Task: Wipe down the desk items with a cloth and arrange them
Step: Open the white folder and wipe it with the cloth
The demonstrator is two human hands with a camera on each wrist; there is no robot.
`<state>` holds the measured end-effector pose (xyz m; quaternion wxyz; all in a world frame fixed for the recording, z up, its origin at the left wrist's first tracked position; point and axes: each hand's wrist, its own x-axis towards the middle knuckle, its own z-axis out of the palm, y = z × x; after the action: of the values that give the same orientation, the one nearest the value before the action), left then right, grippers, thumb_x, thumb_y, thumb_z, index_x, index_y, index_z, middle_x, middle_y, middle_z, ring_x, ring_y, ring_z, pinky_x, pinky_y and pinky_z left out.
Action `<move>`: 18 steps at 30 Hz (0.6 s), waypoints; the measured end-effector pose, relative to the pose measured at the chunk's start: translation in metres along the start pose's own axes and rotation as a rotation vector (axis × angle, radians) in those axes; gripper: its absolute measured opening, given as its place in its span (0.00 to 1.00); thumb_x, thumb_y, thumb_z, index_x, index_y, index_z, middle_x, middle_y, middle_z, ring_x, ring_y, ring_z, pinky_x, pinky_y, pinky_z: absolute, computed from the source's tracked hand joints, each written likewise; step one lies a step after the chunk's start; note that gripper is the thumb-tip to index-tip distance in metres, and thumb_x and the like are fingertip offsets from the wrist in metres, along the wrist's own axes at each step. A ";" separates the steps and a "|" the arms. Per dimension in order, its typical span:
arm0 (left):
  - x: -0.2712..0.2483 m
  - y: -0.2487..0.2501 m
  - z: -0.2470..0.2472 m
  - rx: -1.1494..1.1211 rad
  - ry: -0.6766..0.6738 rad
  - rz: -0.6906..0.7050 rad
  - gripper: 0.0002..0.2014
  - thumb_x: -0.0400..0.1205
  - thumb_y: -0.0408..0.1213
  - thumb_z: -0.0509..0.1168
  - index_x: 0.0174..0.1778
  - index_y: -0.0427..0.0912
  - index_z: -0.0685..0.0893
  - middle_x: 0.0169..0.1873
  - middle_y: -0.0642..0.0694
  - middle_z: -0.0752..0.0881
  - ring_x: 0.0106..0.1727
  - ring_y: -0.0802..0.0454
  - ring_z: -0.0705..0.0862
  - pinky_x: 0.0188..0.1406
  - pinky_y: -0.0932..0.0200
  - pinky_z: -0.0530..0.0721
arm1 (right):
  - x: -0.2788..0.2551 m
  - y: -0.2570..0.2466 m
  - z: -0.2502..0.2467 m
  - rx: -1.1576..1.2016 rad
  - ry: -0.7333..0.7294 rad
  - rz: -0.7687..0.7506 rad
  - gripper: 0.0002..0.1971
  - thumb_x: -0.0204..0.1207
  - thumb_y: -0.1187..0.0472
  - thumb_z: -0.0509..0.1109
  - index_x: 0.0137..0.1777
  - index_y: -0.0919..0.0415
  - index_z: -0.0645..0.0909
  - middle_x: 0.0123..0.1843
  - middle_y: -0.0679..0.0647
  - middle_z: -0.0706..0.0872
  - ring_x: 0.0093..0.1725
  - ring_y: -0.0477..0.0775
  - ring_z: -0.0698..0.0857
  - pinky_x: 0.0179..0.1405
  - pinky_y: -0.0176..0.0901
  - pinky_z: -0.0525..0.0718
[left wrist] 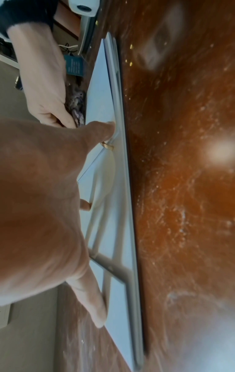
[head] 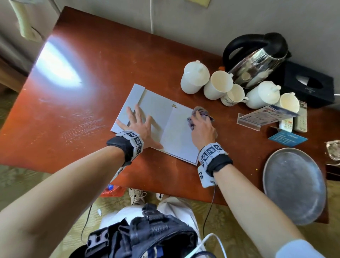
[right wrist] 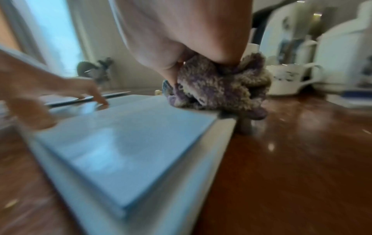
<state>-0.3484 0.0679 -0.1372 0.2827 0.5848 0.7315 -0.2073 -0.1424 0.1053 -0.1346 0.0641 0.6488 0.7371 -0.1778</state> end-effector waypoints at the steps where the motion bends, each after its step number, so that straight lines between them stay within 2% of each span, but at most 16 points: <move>1: 0.000 0.000 0.000 -0.004 0.003 0.001 0.62 0.62 0.75 0.74 0.86 0.54 0.51 0.83 0.36 0.26 0.84 0.29 0.27 0.73 0.11 0.46 | -0.003 -0.008 0.002 -0.020 0.010 -0.049 0.29 0.81 0.70 0.60 0.80 0.48 0.72 0.86 0.44 0.63 0.79 0.59 0.65 0.66 0.63 0.75; 3: 0.001 0.000 0.002 -0.013 0.012 0.002 0.61 0.61 0.75 0.74 0.85 0.53 0.53 0.84 0.36 0.27 0.84 0.28 0.28 0.73 0.11 0.46 | -0.012 -0.026 0.008 0.011 -0.015 -0.176 0.29 0.79 0.71 0.60 0.78 0.50 0.74 0.85 0.44 0.66 0.77 0.60 0.67 0.66 0.58 0.72; 5: -0.001 -0.001 0.004 -0.007 0.014 0.001 0.62 0.61 0.76 0.73 0.85 0.54 0.52 0.84 0.36 0.27 0.84 0.29 0.28 0.73 0.11 0.47 | -0.032 -0.039 0.018 0.074 -0.047 -0.284 0.29 0.77 0.74 0.61 0.77 0.54 0.77 0.84 0.48 0.69 0.76 0.62 0.70 0.72 0.59 0.72; 7: -0.002 -0.002 0.004 -0.004 0.023 0.000 0.61 0.61 0.77 0.73 0.85 0.55 0.52 0.84 0.37 0.27 0.84 0.29 0.28 0.74 0.12 0.47 | -0.055 -0.035 0.020 0.074 -0.070 -0.323 0.29 0.77 0.73 0.62 0.77 0.53 0.77 0.83 0.49 0.70 0.76 0.60 0.71 0.73 0.56 0.72; 10: -0.003 -0.001 0.002 0.010 0.018 0.004 0.61 0.61 0.77 0.72 0.85 0.56 0.52 0.84 0.37 0.26 0.84 0.30 0.28 0.74 0.12 0.48 | -0.063 0.000 0.013 0.064 -0.096 -0.212 0.29 0.80 0.70 0.62 0.78 0.44 0.75 0.84 0.44 0.67 0.75 0.55 0.72 0.70 0.50 0.71; 12: -0.002 -0.001 0.001 0.016 0.019 0.001 0.62 0.61 0.78 0.71 0.85 0.56 0.51 0.84 0.36 0.26 0.84 0.29 0.27 0.73 0.12 0.47 | -0.047 0.014 0.008 0.127 -0.069 -0.081 0.26 0.81 0.67 0.64 0.75 0.42 0.78 0.83 0.49 0.70 0.72 0.60 0.76 0.69 0.55 0.77; 14: -0.002 -0.001 0.002 0.014 0.020 -0.002 0.62 0.61 0.78 0.71 0.85 0.55 0.51 0.84 0.36 0.26 0.84 0.29 0.27 0.73 0.11 0.46 | -0.029 0.008 0.010 0.134 -0.034 0.004 0.20 0.83 0.58 0.66 0.73 0.42 0.80 0.81 0.53 0.73 0.71 0.64 0.78 0.66 0.58 0.80; 16: -0.002 -0.001 0.004 0.005 0.024 0.000 0.62 0.60 0.78 0.72 0.85 0.55 0.51 0.84 0.36 0.27 0.84 0.28 0.28 0.73 0.11 0.46 | -0.022 -0.012 0.018 0.104 -0.024 -0.025 0.19 0.83 0.57 0.65 0.71 0.41 0.82 0.81 0.51 0.73 0.73 0.61 0.75 0.68 0.60 0.78; 18: 0.000 -0.001 0.006 -0.009 0.038 0.002 0.62 0.60 0.78 0.72 0.85 0.55 0.53 0.84 0.36 0.28 0.84 0.28 0.28 0.73 0.11 0.46 | -0.032 -0.031 0.023 0.141 -0.047 -0.170 0.22 0.80 0.66 0.63 0.68 0.44 0.85 0.81 0.49 0.74 0.73 0.60 0.74 0.69 0.59 0.76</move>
<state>-0.3486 0.0635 -0.1416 0.2714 0.5882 0.7371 -0.1927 -0.1714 0.0642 -0.1399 0.0201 0.5826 0.7734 -0.2491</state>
